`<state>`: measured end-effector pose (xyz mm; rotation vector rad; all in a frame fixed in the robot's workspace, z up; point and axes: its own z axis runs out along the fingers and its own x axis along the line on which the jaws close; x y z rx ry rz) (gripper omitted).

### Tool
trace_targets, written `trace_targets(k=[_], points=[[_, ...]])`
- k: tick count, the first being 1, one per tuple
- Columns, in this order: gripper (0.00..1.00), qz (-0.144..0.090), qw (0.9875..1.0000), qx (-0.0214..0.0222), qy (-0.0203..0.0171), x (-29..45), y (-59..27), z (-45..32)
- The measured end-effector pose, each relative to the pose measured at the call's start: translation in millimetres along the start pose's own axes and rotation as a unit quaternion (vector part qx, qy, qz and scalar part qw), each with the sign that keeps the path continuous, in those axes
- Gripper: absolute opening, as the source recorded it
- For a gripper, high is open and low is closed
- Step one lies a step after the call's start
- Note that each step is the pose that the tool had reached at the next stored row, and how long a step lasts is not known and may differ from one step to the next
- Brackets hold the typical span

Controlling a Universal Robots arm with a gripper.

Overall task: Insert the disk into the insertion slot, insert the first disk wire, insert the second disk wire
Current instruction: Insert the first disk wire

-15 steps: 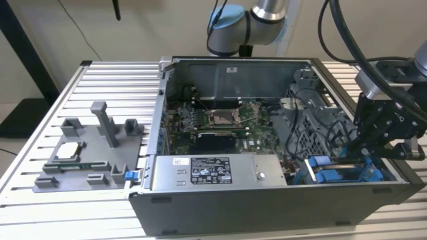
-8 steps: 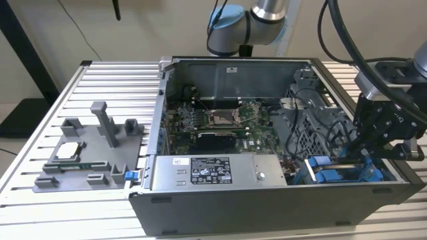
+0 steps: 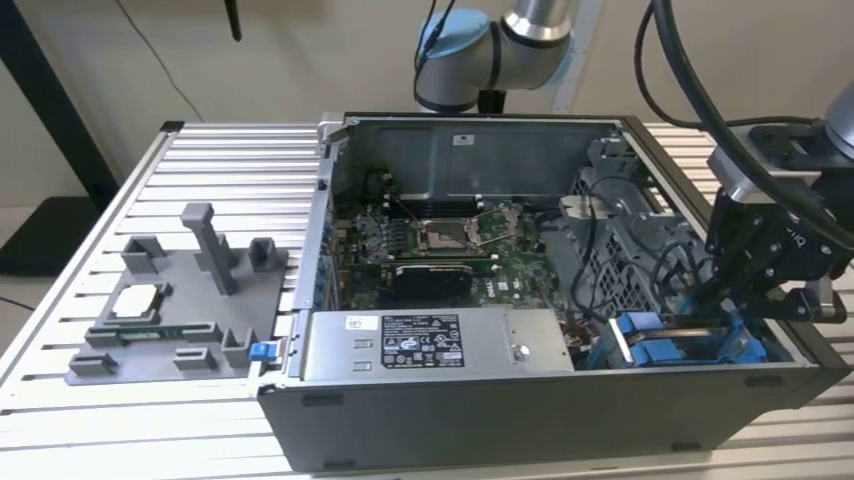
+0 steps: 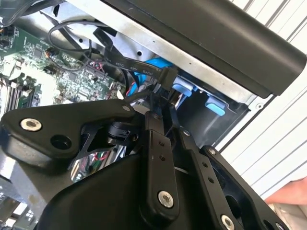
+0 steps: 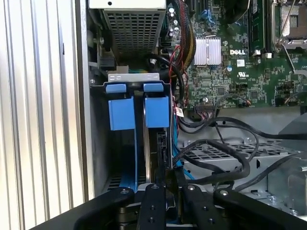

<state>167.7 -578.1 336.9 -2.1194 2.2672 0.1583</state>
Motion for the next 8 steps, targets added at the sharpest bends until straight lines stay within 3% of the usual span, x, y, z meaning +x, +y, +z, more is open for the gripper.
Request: trace_targets(k=[8], points=[[0.0,0.0,1.0,0.0001,0.0004,0.6,0.5,5.8]])
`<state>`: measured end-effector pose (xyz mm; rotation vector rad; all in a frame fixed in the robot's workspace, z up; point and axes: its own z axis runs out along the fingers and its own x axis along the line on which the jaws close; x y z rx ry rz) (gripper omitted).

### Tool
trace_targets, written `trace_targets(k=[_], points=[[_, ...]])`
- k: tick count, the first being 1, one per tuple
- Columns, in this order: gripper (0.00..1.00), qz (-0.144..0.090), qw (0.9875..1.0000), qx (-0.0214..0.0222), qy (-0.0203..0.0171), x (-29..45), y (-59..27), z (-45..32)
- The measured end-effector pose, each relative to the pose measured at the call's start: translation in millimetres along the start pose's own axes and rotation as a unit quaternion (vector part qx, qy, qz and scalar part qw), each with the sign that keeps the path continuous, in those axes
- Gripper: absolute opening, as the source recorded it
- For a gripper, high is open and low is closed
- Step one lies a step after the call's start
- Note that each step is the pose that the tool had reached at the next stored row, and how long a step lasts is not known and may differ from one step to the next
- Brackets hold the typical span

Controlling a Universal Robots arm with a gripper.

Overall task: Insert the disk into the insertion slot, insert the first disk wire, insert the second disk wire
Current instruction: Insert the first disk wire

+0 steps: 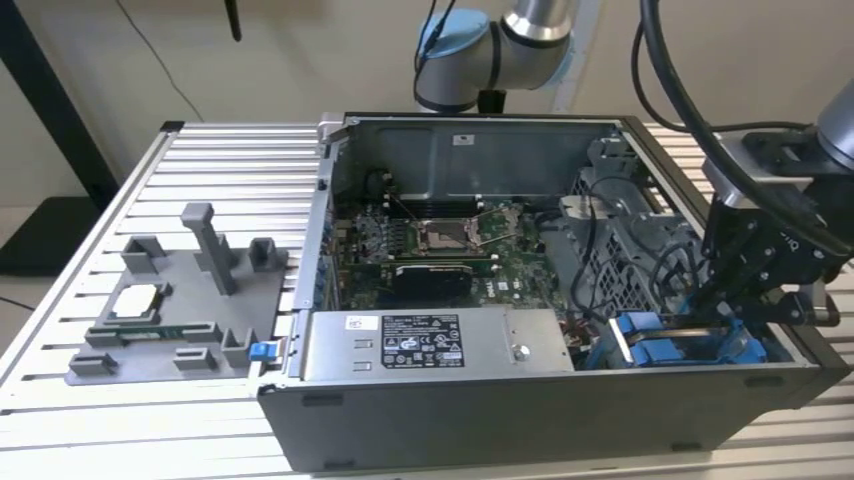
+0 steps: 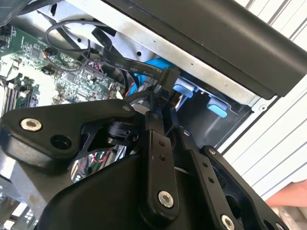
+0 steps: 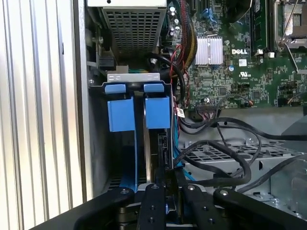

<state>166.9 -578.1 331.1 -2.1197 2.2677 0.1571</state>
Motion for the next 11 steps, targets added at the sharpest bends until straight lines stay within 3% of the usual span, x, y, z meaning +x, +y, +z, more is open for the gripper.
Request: trace_targets(k=[1,2,4,11], points=[[0.0,0.0,1.0,-0.0001,-0.0005,0.0,0.0,0.5],[1.0,0.0,1.0,-0.0002,-0.0008,0.1,0.0,0.8],[1.0,0.0,1.0,-0.0006,-0.0009,0.1,0.1,-0.5],[1.0,0.0,1.0,-0.0024,-0.0003,-2.9,1.6,-30.7]])
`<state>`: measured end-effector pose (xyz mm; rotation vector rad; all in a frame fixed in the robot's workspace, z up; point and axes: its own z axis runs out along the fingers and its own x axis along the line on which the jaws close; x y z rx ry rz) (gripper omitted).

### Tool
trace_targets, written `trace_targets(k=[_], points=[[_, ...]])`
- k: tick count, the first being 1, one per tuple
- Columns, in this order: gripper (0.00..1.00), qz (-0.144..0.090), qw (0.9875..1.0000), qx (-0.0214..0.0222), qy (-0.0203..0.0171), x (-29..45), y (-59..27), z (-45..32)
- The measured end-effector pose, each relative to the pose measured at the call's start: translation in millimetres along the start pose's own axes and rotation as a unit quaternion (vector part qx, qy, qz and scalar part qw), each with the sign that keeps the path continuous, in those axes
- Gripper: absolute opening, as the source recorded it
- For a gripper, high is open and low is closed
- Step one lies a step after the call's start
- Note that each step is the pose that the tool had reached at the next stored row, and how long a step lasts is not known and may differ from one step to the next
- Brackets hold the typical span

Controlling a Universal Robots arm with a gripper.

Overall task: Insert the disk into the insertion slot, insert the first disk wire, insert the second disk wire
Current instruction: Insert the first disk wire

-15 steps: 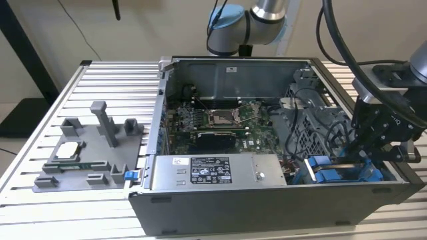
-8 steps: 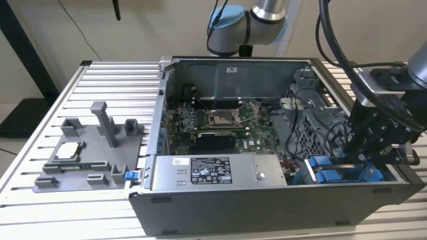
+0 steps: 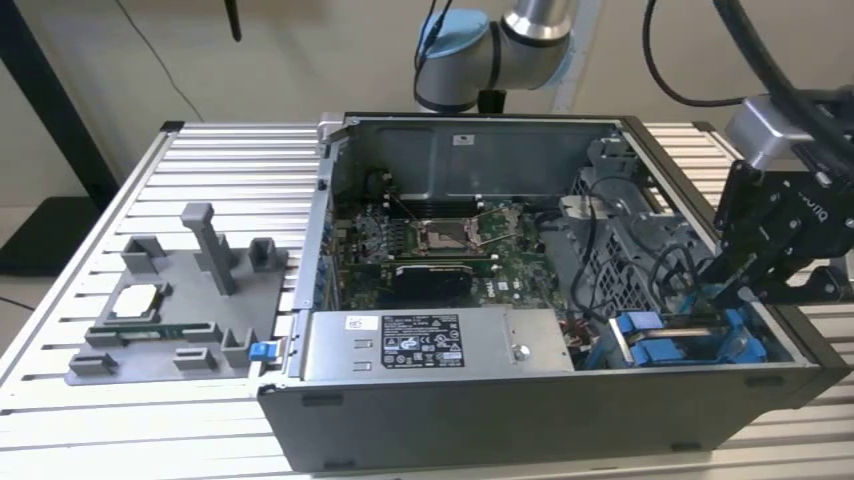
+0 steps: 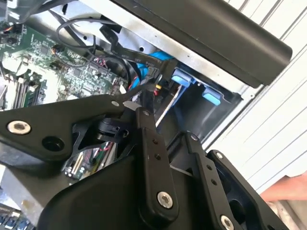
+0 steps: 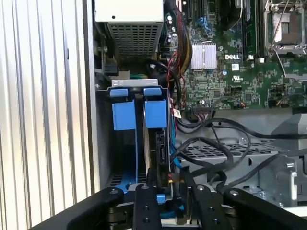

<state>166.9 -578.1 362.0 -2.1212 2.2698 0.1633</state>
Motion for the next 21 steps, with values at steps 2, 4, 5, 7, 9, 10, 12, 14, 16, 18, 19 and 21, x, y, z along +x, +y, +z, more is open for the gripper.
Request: trace_targets(k=[2,4,5,7,9,10,12,14,16,18,19,21], points=[[1.0,0.0,1.0,-0.0005,0.0001,-0.6,0.4,-6.4],[1.0,0.0,1.0,-0.0011,0.0,-1.1,0.7,-12.0],[1.0,0.0,1.0,-0.0012,0.0001,-1.2,0.7,-12.9],[1.0,0.0,1.0,-0.0013,0.0001,-1.2,0.7,-12.8],[1.0,0.0,1.0,-0.0013,0.0002,-1.2,0.7,-12.8],[1.0,0.0,1.0,-0.0013,0.0003,-1.3,0.7,-12.9],[1.0,0.0,1.0,-0.0015,0.0005,-1.7,-1.5,-13.1],[1.0,0.0,1.0,-0.0034,0.0007,-2.6,-6.8,-13.2],[1.0,0.001,1.0,-0.0057,0.0012,-3.5,-12.7,-13.5],[1.0,0.001,1.0,-0.0082,0.0014,-4.2,-18.9,-13.7],[1.0,0.001,1.0,-0.0094,0.0015,-4.6,-21.9,-13.8],[1.0,0.001,0.9999,-0.0115,0.0017,-5.4,-27.9,-14.1]])
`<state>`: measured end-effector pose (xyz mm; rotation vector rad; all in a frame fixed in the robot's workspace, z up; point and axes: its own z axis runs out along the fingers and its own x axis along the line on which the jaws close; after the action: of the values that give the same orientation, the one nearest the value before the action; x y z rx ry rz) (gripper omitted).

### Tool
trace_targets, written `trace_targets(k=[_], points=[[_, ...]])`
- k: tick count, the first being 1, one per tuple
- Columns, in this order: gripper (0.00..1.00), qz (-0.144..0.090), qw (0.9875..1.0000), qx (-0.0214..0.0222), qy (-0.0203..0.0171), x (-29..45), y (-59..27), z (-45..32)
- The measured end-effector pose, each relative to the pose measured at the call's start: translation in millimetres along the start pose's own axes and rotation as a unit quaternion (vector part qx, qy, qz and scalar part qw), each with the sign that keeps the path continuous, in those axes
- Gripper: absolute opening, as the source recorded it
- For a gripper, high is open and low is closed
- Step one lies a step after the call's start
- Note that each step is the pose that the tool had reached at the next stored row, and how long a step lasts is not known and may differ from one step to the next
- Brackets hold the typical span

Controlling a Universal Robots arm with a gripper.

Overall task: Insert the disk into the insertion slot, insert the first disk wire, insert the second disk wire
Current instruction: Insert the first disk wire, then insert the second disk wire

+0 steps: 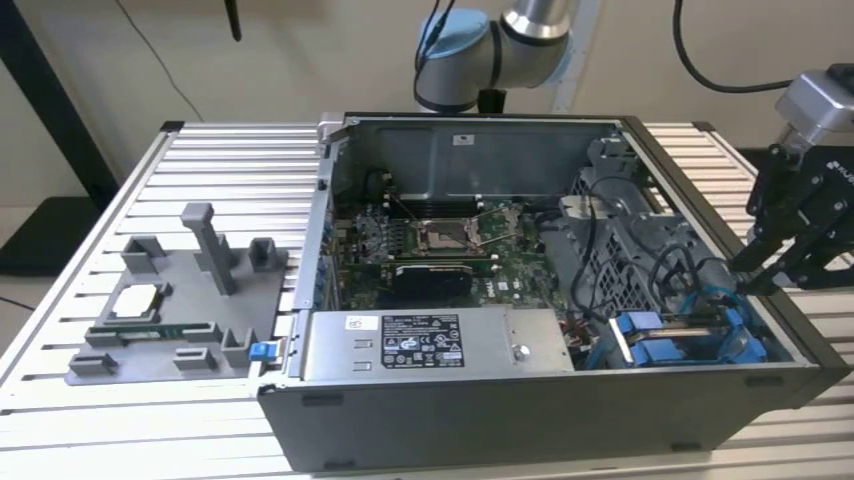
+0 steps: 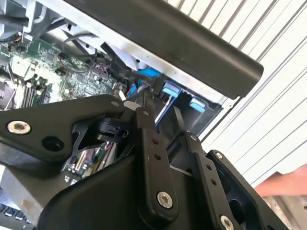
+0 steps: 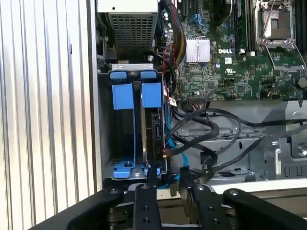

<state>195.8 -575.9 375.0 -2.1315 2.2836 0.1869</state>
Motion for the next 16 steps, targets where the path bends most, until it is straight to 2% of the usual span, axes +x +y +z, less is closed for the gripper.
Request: trace_targets(k=[7,10,11,14,16], points=[[1.0,0.001,1.0,-0.0082,0.0005,-2.1,-22.1,-1.6],[1.0,0.001,0.9999,-0.0118,0.0009,-2.5,-27.0,-1.9],[1.0,0.002,0.9999,-0.0167,0.0014,-2.6,-27.6,-1.9],[1.0,0.004,0.999,-0.0431,0.0062,-2.6,-28.5,-2.0],[1.0,0.005,0.9985,-0.0537,0.0073,-2.7,-29.1,-2.0]])
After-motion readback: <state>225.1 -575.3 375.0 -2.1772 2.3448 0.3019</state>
